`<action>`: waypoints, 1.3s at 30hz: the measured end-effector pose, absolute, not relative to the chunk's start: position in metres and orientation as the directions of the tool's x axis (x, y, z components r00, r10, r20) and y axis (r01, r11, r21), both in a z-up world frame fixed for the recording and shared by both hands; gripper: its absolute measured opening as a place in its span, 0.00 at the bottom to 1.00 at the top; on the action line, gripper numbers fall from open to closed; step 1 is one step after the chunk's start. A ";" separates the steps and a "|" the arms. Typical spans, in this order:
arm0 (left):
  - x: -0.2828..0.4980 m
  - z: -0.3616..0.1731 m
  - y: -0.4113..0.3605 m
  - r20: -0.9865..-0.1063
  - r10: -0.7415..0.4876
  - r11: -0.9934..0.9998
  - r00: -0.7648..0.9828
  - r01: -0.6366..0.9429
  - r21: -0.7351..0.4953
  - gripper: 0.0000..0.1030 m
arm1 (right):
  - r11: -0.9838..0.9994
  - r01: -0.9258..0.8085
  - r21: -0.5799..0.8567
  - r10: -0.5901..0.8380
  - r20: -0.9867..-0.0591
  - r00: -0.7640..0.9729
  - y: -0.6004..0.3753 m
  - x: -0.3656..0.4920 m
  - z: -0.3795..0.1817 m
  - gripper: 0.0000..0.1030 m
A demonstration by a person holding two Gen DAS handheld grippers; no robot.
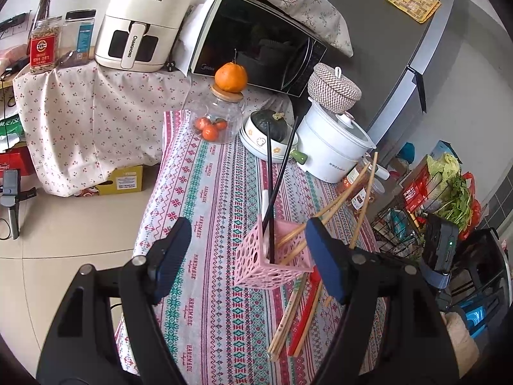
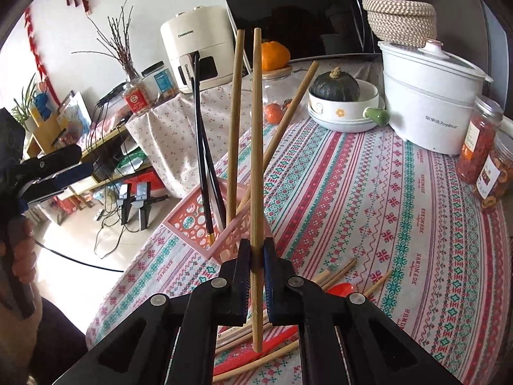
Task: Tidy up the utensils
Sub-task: 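Lower the wooden chopstick into the pink basket and open the right tool, then move the right tool back over the remaining utensil pile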
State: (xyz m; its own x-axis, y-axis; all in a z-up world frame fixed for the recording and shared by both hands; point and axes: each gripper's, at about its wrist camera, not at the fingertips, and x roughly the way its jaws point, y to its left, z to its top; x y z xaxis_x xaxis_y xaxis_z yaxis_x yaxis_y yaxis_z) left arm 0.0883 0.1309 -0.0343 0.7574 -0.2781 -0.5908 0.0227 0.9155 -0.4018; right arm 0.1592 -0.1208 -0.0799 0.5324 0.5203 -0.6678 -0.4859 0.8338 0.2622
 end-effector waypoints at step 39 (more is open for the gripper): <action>0.093 -0.072 0.123 -0.802 -0.170 0.974 0.573 -0.028 -0.226 0.89 | 0.919 -0.336 0.207 0.395 -0.447 0.803 -0.058 0.129 -0.035 0.75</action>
State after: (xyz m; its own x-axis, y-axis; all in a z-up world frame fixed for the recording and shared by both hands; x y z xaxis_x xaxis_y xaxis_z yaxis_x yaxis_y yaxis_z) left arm 0.0926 0.1228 -0.0721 0.5734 -0.1696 -0.8015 -0.0284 0.9736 -0.2263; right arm 0.1288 -0.0580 -0.0348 0.8026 0.3946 -0.4474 -0.3361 0.9187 0.2074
